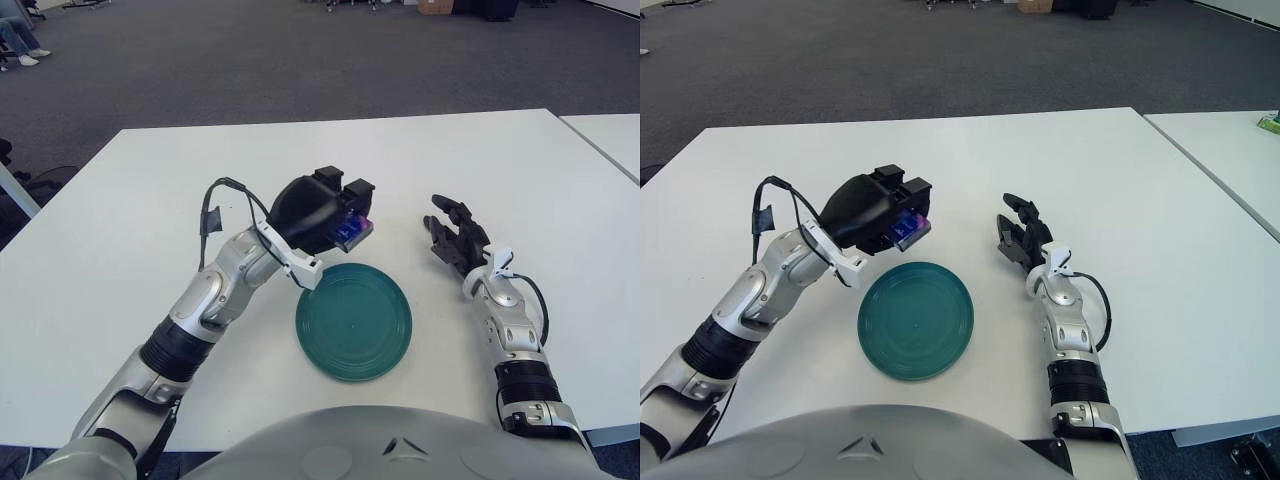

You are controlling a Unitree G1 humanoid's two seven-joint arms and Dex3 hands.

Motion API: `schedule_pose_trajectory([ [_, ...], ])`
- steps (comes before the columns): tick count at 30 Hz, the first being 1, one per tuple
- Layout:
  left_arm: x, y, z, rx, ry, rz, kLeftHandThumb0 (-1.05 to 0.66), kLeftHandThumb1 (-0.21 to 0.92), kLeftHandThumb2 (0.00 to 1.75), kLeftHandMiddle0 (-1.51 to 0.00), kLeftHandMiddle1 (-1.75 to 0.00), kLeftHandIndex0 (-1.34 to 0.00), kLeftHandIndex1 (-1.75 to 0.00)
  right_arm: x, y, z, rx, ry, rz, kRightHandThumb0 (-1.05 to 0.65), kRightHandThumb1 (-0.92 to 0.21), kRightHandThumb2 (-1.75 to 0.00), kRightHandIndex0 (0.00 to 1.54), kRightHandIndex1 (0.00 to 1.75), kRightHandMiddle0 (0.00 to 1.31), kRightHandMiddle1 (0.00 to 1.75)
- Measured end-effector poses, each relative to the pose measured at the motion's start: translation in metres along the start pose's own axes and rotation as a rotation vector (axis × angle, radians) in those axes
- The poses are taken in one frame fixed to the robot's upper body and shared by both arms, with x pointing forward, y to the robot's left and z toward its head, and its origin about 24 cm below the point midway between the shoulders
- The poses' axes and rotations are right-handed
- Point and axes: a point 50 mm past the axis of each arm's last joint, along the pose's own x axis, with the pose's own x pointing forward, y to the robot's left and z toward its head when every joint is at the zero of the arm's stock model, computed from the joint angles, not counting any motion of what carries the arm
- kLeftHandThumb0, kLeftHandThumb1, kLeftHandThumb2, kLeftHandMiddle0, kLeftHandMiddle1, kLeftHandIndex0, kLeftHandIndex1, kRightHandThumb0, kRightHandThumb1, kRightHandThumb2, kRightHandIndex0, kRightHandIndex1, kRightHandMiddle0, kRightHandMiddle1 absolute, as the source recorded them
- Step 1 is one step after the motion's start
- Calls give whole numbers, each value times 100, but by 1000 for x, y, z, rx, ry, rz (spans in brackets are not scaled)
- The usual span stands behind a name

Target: Put the gum into the plate.

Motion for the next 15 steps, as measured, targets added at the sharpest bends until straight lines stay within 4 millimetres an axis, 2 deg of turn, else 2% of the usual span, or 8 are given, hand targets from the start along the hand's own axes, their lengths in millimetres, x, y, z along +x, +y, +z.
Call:
schedule_pose_trajectory([
  [5,0,-6,10,37,-69,-17,-43,49,109,-112,-175,-48,-175,0,1,0,-8,2,-10,-55,-92,-80,37,0,0,61],
  [15,-5,-9,16,117,-122,-41,-43,51,107,-113,-175,-47,-175,0,3,1,-40,1,-14,-59,-92,-79,37,0,0,61],
])
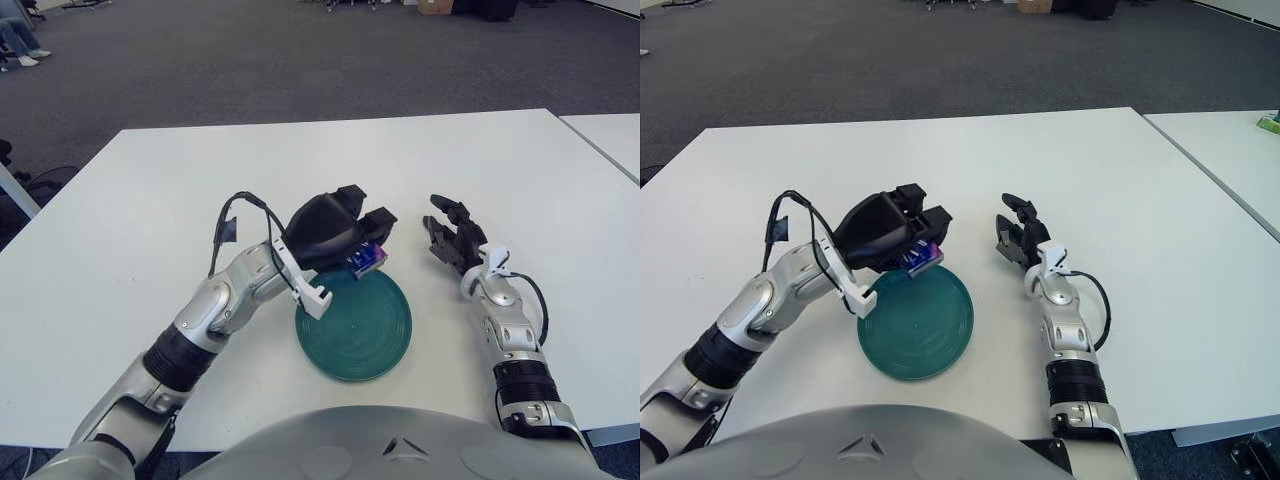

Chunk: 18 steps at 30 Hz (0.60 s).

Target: Put the gum into the plate.

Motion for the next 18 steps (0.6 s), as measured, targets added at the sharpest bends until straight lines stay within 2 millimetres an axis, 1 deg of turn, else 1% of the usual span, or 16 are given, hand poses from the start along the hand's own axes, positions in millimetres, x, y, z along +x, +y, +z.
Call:
schedule_pose_trajectory([
  [7,0,-4,6,11,-41,-41,-43,52,106,-113,-175,-46,-175,-1,2,2,-23,-7,1,-61,-92,-77,39,1,0,60],
  [14,1,-15,11,-9,-75,-199,-42,53,104,-109,-175,-45,-175,-2,3,3,-40,-4,2,-61,-92,-77,40,1,0,59],
  [18,0,-19,11,-43,-69,-276,-42,54,103,-106,-175,-44,-175,-2,4,4,12,5,-6,-57,-92,-76,41,2,0,61],
])
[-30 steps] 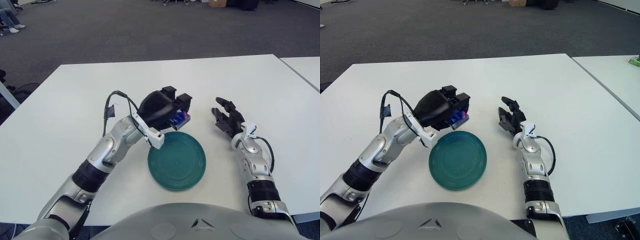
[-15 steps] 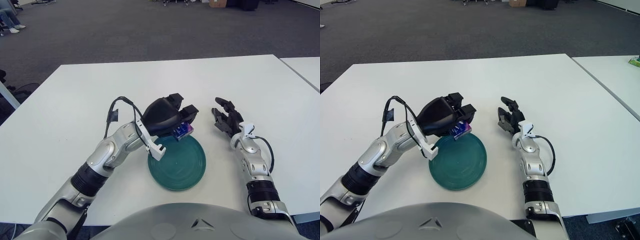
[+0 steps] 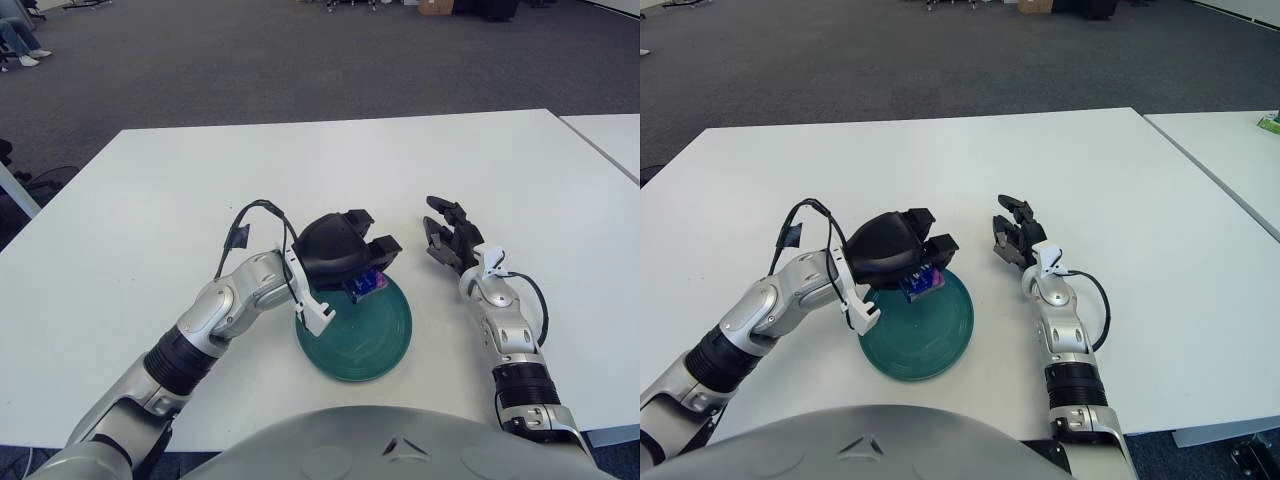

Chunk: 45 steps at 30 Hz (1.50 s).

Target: Put the gum into the plate.

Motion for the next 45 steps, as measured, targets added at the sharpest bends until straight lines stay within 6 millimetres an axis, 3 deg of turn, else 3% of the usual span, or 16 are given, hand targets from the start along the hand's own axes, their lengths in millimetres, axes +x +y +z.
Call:
schedule_pose_trajectory([
  [17,-2,-12,4,-48,-45,-189,-42,57,99,-93,-175,-43,-175,-3,3,-1,59,24,-28,-53,-92,-74,47,3,1,75],
  [21,-3,-15,4,-40,-60,-184,-44,50,109,-91,-175,-48,-175,-4,2,-1,61,23,-28,-52,-92,-74,46,2,2,77],
  [22,-2,-17,3,-40,-63,-182,-57,65,92,-92,-175,-57,-175,-4,2,-1,65,21,-28,-52,-92,-74,45,2,2,77],
  [23,-2,-19,3,-39,-66,-177,-62,70,87,-92,-175,-60,-175,-4,2,-1,71,19,-26,-52,-92,-74,45,1,2,77],
  [25,-2,-23,2,-45,-65,-178,-82,83,79,-81,-175,-42,-166,-4,2,-1,78,14,-24,-53,-92,-74,43,1,1,78],
  [27,-2,-27,1,-56,-60,-185,-91,88,78,-53,-175,-31,-160,-5,2,-1,83,11,-22,-55,-92,-75,41,0,0,78],
  [28,-3,-28,1,-61,-57,-189,-95,89,78,-39,-163,-24,-156,-5,2,-1,83,9,-22,-56,-92,-76,40,0,0,78],
  [29,-3,-29,1,-67,-55,-191,-96,90,78,-34,-159,-22,-154,-5,2,-2,82,9,-21,-56,-92,-76,39,0,0,78],
  [30,-3,-30,1,-72,-55,-192,-99,91,79,-28,-135,-16,-149,-5,2,-2,81,8,-20,-57,-92,-77,38,0,0,76],
  [34,-5,-32,3,-110,-76,-189,-104,92,80,-26,-76,-5,-128,-5,2,-1,54,5,-13,-58,-92,-79,36,0,0,73],
  [35,-5,-32,3,-122,-85,-187,-104,92,81,-26,-70,-4,-125,-5,2,-1,47,6,-11,-58,-92,-79,36,0,0,72],
  [36,-6,-32,4,-132,-92,-185,-104,92,81,-25,-57,-3,-100,-5,2,-1,41,6,-9,-59,-92,-79,36,0,0,71],
  [38,-6,-32,5,-151,-109,-184,-105,92,82,-27,-33,-1,-71,-5,3,-1,31,5,-6,-59,-92,-78,36,0,0,71],
  [42,-7,-30,8,-175,-136,-187,-105,92,80,-18,-11,0,-40,-5,3,-1,31,5,-6,-59,-92,-78,36,0,0,74],
  [45,-10,-26,11,-186,-162,-190,-105,92,78,-9,-4,0,-19,-5,2,-1,34,2,-12,-59,-92,-79,36,0,0,75],
])
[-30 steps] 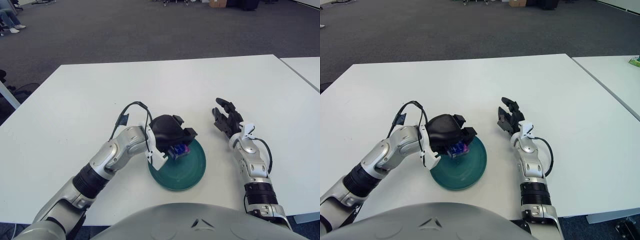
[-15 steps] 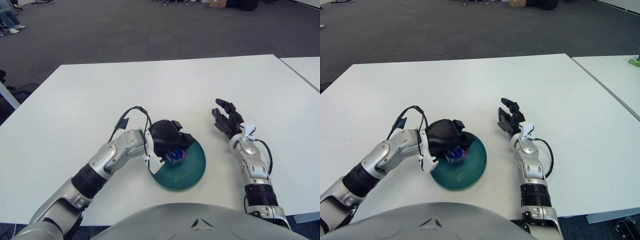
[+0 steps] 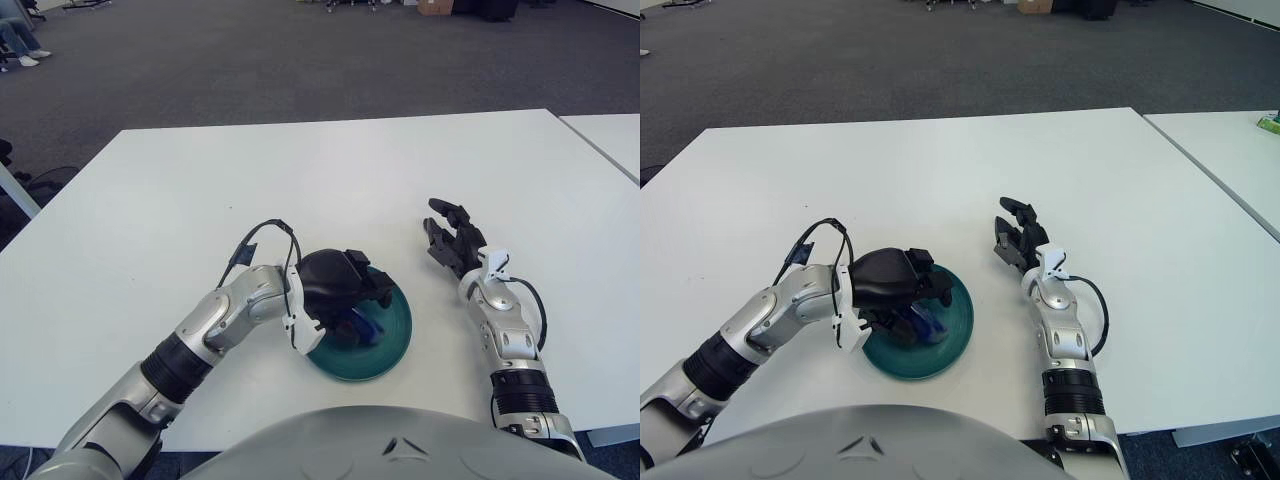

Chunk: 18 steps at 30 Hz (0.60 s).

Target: Put the gum into the plate.

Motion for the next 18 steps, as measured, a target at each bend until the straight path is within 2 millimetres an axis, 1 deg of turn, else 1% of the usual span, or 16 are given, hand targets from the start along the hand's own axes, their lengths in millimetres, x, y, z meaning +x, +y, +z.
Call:
schedule_pose_trajectory([
  [4,-4,5,4,0,-26,5,-105,92,74,-2,-1,0,-5,0,-1,-1,2,1,-5,-60,-92,-79,36,0,0,76],
  [6,-5,7,5,0,-32,3,-105,92,72,-1,0,0,-3,0,-1,-1,2,-1,-6,-60,-92,-79,35,0,0,76],
  [13,-9,9,7,7,-31,-29,-105,92,65,0,0,0,0,1,-1,-2,26,-13,-4,-60,-92,-78,33,0,0,82],
  [18,-11,11,9,21,-28,-43,-105,92,64,0,0,0,0,2,-1,-3,40,-18,5,-61,-92,-75,31,0,0,78],
])
